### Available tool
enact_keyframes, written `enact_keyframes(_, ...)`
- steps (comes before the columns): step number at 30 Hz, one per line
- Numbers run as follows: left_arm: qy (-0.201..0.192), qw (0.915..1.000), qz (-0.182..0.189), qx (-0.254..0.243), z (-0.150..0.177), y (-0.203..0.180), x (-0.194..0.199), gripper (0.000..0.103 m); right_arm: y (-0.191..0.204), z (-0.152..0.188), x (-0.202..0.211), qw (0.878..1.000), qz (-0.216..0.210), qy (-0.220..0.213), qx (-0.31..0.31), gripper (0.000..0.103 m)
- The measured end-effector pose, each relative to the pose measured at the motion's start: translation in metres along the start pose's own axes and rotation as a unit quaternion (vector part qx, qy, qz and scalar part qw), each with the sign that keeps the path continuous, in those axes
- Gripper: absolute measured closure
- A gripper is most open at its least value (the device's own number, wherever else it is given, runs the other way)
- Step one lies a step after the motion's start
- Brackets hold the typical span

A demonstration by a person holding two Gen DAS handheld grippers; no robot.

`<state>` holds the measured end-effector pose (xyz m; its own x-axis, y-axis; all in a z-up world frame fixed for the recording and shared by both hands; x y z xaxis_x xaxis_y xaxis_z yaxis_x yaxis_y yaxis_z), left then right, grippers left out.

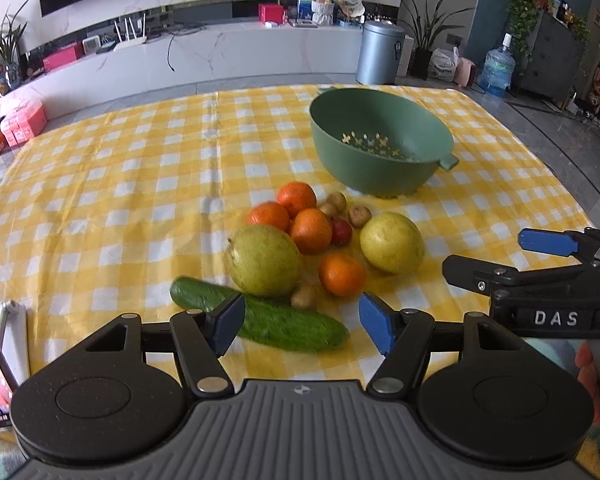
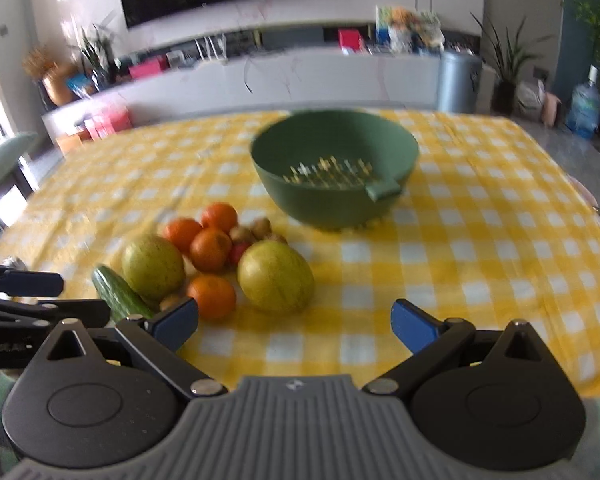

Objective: Organize fruits
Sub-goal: 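Grasp the green pear with the left gripper while the right gripper grasps the yellow pear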

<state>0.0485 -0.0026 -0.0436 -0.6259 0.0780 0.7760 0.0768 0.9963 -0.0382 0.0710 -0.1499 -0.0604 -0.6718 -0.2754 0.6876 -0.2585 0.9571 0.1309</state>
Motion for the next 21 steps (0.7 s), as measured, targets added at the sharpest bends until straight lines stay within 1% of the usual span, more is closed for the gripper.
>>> enact_keyframes(3, -0.002, 1.0000, 0.005, 0.005, -0.004, 0.005, -0.008, 0.030, 0.008, -0.004, -0.009, 1.000, -0.022, -0.003, 0.015, 0.005)
enact_keyframes(4, -0.003, 0.9999, 0.006, 0.009, -0.004, 0.007, -0.011, 0.030, 0.010, -0.005, -0.012, 0.999, -0.027, -0.005, 0.019, 0.007)
enact_keyframes(5, -0.004, 0.9999, 0.005, 0.013, -0.005, 0.008, -0.014, 0.030, 0.011, -0.006, -0.015, 0.999, -0.030, -0.007, 0.021, 0.013)
enact_keyframes(6, -0.009, 0.9998, 0.007, 0.018, -0.005, 0.010, -0.017, 0.030, 0.012, -0.008, -0.019, 0.999, -0.032, -0.008, 0.021, 0.016)
enact_keyframes(7, -0.015, 0.9996, 0.009, 0.024, -0.005, 0.012, -0.020, 0.028, 0.012, -0.009, -0.024, 0.999, -0.034, -0.008, 0.020, 0.019)
enact_keyframes(8, -0.017, 0.9993, 0.009, 0.030, -0.006, 0.014, -0.023, 0.024, 0.012, -0.010, -0.029, 0.999, -0.035, -0.008, 0.019, 0.023)
enact_keyframes(10, -0.020, 0.9987, 0.013, 0.045, -0.007, 0.020, -0.031, 0.024, 0.011, -0.010, -0.040, 0.999, -0.039, -0.011, 0.025, 0.030)
enact_keyframes(12, -0.019, 0.9981, 0.008, 0.058, -0.008, 0.025, -0.039, 0.023, 0.011, -0.009, -0.052, 0.999, -0.036, -0.016, 0.036, 0.031)
enact_keyframes(14, -0.017, 0.9978, 0.000, 0.065, -0.008, 0.029, -0.047, 0.022, 0.009, -0.008, -0.063, 0.999, -0.027, -0.009, 0.040, 0.031)
enact_keyframes(16, -0.015, 0.9974, 0.002, 0.071, -0.008, 0.032, -0.054, 0.022, 0.006, -0.008, -0.076, 0.999, -0.035, 0.013, 0.023, 0.031)
enact_keyframes(19, -0.009, 0.9960, 0.003, 0.088, -0.009, 0.037, -0.064, 0.021, 0.001, -0.006, -0.089, 0.999, -0.033, 0.036, 0.004, 0.036)
enact_keyframes(21, -0.009, 0.9955, 0.007, 0.095, -0.010, 0.039, -0.069, 0.020, -0.002, -0.004, -0.096, 0.998, -0.036, 0.044, -0.009, 0.036)
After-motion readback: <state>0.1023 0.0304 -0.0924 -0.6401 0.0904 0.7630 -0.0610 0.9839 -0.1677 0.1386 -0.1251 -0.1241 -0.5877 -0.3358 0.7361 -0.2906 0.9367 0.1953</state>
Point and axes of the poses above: each gripper's, at about its wrist camera, not at the fingertips, and x roughly against the way its jaws point, y to its left, z to its underside, the point moved 5 cm from there along -x, roughly the way its jaws point, and after that the axes turned 1 degree about -x, right-handed, at the moved point
